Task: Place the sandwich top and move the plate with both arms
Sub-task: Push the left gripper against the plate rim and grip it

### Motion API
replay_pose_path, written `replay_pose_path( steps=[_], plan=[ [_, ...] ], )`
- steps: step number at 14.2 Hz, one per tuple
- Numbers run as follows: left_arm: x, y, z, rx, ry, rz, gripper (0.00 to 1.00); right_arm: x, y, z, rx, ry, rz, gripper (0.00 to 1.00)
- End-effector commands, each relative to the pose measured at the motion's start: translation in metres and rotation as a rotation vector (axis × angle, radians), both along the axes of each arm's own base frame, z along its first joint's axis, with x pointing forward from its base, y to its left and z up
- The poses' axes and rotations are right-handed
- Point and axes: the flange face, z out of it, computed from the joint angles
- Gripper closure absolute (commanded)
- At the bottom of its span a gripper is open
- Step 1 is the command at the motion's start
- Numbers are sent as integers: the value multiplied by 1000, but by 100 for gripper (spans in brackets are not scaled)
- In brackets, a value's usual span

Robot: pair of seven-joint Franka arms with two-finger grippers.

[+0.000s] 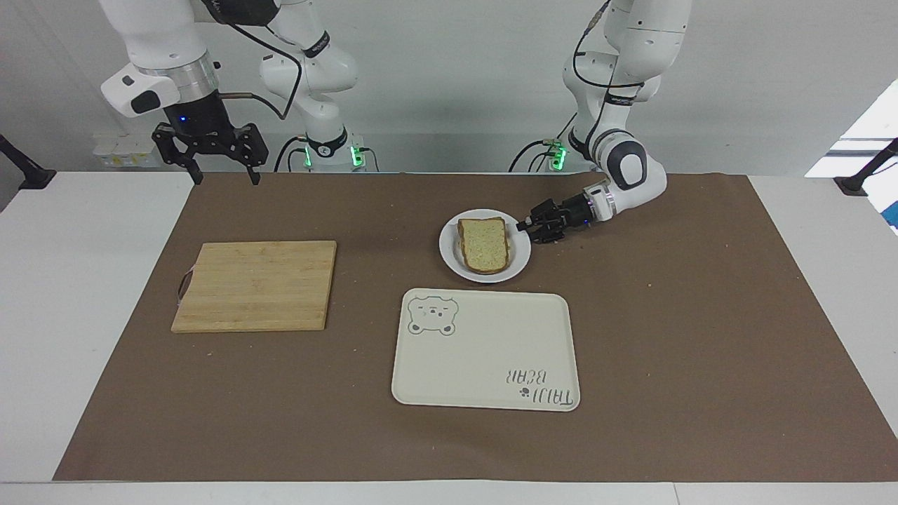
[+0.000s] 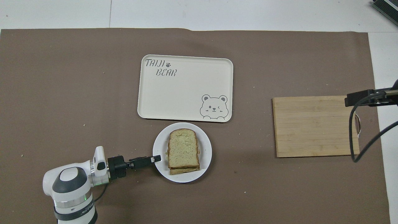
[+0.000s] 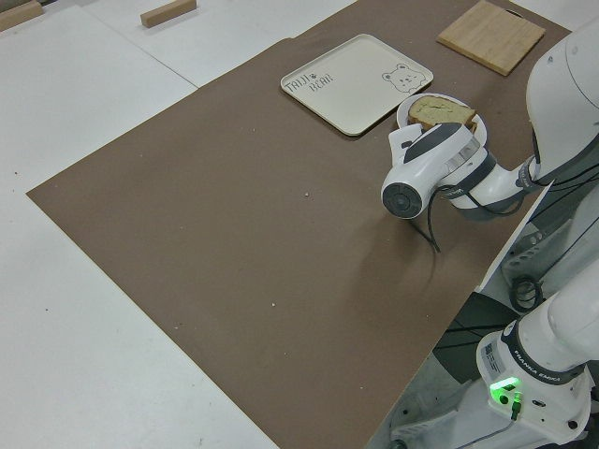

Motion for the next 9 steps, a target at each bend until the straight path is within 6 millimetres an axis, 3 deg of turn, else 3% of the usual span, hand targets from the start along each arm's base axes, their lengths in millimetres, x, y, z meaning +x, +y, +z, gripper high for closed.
replay_pose_path(
  steps=[1,6,8,9],
  plan=[
    [-8,-8,-7,-12,2,-3,44,-5,-5,3,20,7,9,0],
    [-12,-18,-8,-6,9,2,49,-5,-5,3,20,7,9,0],
    [-12,-18,-8,-4,10,4,70,-6,-5,4,20,6,9,0],
    [-12,-18,-8,-4,12,5,87,-6,-5,4,20,6,9,0]
  ],
)
